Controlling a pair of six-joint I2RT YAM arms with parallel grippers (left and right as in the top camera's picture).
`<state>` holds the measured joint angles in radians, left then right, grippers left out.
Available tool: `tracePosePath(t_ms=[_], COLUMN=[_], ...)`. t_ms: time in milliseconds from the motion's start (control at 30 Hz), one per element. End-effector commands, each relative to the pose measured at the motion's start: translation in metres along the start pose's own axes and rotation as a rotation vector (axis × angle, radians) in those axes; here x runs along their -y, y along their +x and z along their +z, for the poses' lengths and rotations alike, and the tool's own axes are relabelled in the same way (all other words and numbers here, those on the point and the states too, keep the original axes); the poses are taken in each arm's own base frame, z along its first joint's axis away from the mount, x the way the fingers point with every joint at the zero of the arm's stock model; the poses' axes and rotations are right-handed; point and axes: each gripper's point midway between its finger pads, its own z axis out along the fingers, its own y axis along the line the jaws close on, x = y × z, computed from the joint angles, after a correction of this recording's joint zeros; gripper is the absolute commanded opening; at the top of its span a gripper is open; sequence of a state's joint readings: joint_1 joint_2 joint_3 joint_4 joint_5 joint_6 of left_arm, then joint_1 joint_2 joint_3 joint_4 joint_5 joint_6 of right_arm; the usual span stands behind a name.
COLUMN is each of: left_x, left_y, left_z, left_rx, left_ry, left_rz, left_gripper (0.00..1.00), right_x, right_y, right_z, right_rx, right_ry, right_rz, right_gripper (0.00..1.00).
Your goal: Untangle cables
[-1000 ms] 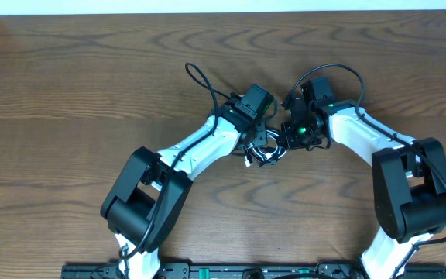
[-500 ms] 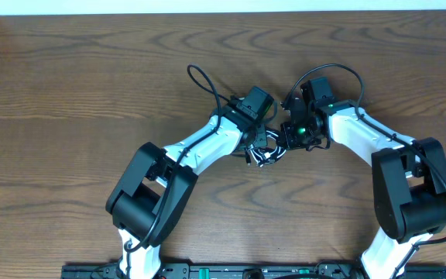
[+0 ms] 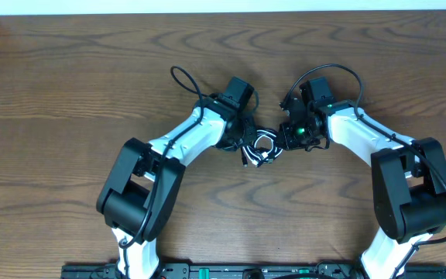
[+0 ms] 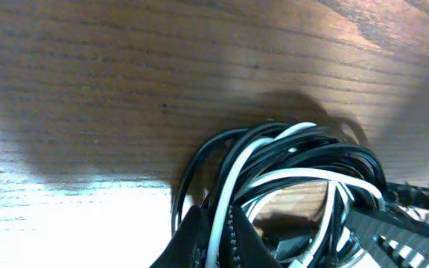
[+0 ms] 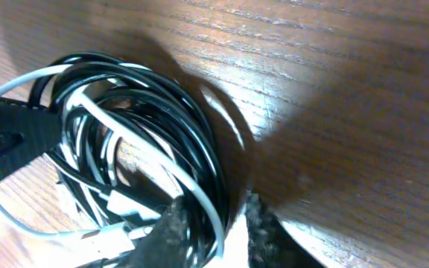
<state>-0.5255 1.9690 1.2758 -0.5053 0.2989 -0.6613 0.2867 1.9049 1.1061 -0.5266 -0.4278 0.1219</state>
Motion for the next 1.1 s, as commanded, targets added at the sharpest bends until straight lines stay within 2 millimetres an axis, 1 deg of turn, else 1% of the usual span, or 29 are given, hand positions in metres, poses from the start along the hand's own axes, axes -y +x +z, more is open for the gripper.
tracePosePath(t_ms=[0,300,333,367,433,567,700,833,967,1067], left_x=[-0.0011,0.0001,0.0001,0.0001,0.0001,0.0004,0.0024,0.0031,0.0031,0.0031], left_y=[0.0012,-0.0006,-0.0006,-0.0006,-0.0006,-0.0012,-0.0034,-0.0042,-0.0042,-0.0042], left_z=[-0.0059,-0.0058,-0.0058,-0.0058,-0.0058,-0.0058,-0.0059,-0.0059,-0.0059,-0.0059], left_rx=[-0.016,-0.008,-0.008,-0.008,-0.008,-0.006,0.003,0.006,0.006,0.006], left_ry=[0.021,0.027,0.027,0.027,0.027,0.028,0.036,0.039,0.039,0.039], left_rz=[-0.008,0.000,0.000,0.000,0.000,0.000,0.004,0.005,0.005,0.005], left_gripper=[0.08,0.08,0.08,0.08,0.08,0.08,0.08,0.08,0.08,0.07], right_x=[0.0034,0.0033,0.0033,0.0033,0.0014,0.0002,0.0002,0.0000,-0.0016,-0.0062], right_y=[0.0011,0.0011,0.0012,0.0018,0.0041,0.0082,0.0083,0.0084,0.0089,0.0104], right_z=[0.0029,0.0029,0.0029,0.0029,0.0029,0.0027,0.0027,0.0028,0.0032,0.0052], right_rx=[-0.007,-0.007,-0.007,-0.010,-0.019,-0.036,-0.036,-0.037,-0.039,-0.044], right_ry=[0.019,0.018,0.018,0.018,0.007,-0.001,-0.001,-0.002,-0.006,-0.009], right_rz=[-0.006,-0.007,-0.006,-0.005,-0.001,0.005,0.005,0.001,-0.013,-0.038], right_gripper=[0.24,0.36,0.38,0.42,0.46,0.51,0.56,0.59,0.59,0.60])
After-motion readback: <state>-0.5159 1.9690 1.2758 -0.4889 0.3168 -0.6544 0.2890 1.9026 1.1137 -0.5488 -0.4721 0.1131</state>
